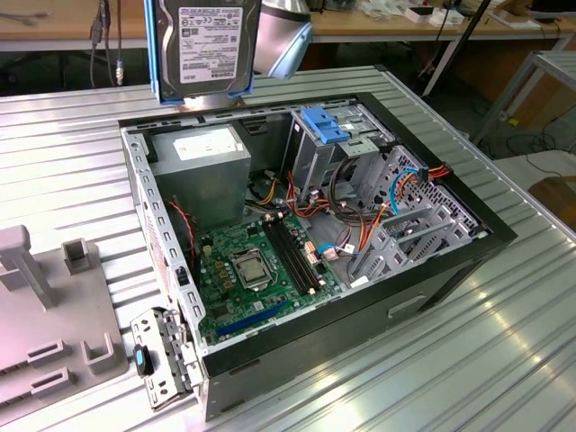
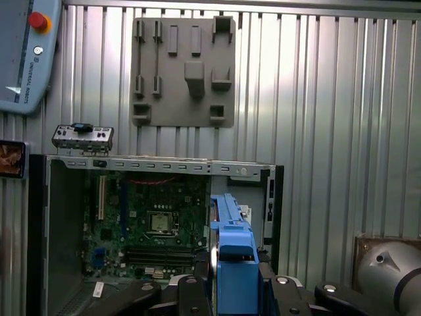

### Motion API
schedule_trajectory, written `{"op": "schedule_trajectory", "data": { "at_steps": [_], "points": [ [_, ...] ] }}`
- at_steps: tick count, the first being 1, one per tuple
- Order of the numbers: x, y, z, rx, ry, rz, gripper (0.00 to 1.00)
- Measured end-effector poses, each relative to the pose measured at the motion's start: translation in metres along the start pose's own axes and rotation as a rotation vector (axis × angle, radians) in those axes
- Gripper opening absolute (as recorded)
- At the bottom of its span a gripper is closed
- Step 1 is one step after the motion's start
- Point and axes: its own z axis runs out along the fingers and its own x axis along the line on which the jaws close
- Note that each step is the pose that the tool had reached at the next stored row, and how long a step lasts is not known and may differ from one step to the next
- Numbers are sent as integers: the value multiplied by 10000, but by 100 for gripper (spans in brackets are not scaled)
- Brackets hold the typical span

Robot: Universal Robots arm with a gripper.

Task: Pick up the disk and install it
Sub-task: 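Pick up the disk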

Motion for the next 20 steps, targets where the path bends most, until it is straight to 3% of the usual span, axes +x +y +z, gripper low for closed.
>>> {"op": "schedule_trajectory", "data": {
  "at_steps": [2,6,20],
  "points": [
    [5,-49,1,-1,3,-1,37],
    [51,-81,3,0,4,0,37],
    [374,-157,2,0,3,-1,37]
  ]
}}
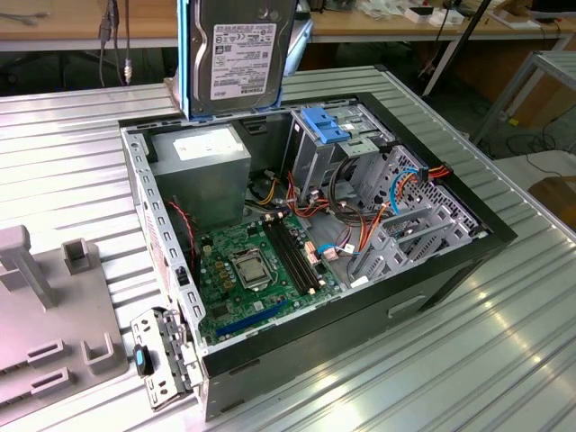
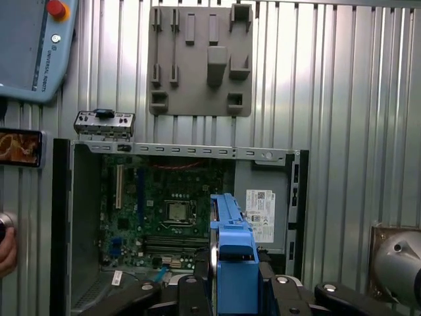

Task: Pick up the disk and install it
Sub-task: 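Pick up the disk, then insert the disk into the insertion slot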

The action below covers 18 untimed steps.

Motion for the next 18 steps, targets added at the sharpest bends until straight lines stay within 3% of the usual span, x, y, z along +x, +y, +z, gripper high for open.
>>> {"op": "schedule_trajectory", "data": {
  "at_steps": [4,7,11,18],
  "points": [
    [93,-19,-1,-1,1,0,37],
    [323,-112,1,-1,24,0,37],
    [353,-172,6,-6,111,-2,37],
    [356,-209,16,-5,116,-2,37]
  ]
}}
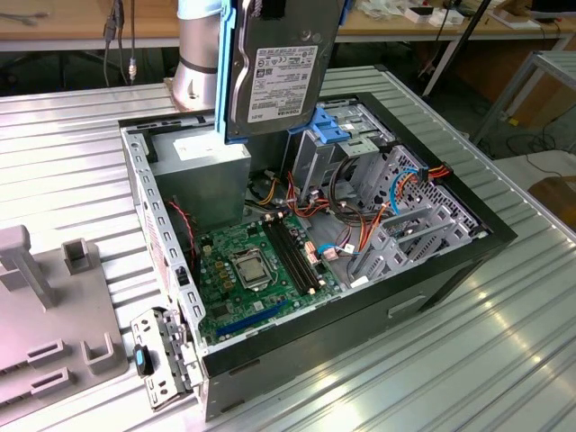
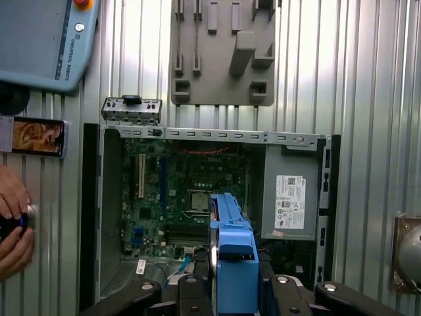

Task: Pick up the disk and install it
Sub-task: 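Insert the disk into the insertion slot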

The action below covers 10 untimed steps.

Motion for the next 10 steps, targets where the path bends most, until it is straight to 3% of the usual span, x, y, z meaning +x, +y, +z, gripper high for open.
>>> {"op": "schedule_trajectory", "data": {
  "at_steps": [10],
  "points": [
    [1,-3,1,0,0,0,37]
  ]
}}
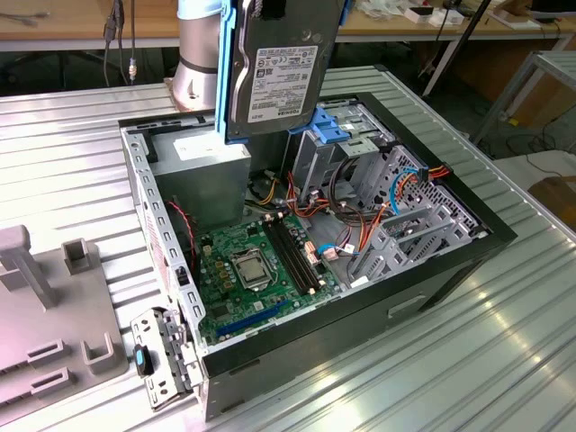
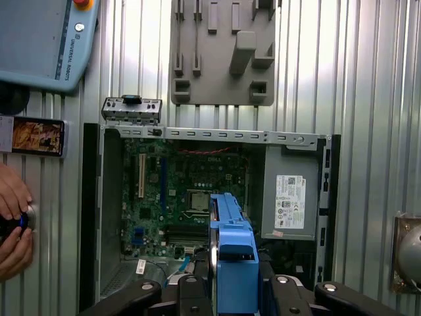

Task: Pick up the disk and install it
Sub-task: 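Insert the disk into the insertion slot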

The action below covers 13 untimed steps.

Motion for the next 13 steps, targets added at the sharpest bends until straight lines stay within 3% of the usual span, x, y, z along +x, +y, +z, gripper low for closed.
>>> {"op": "schedule_trajectory", "data": {
  "at_steps": [5,13],
  "points": [
    [84,3,1,0,-1,-1,37],
    [327,12,5,0,0,0,37]
  ]
}}
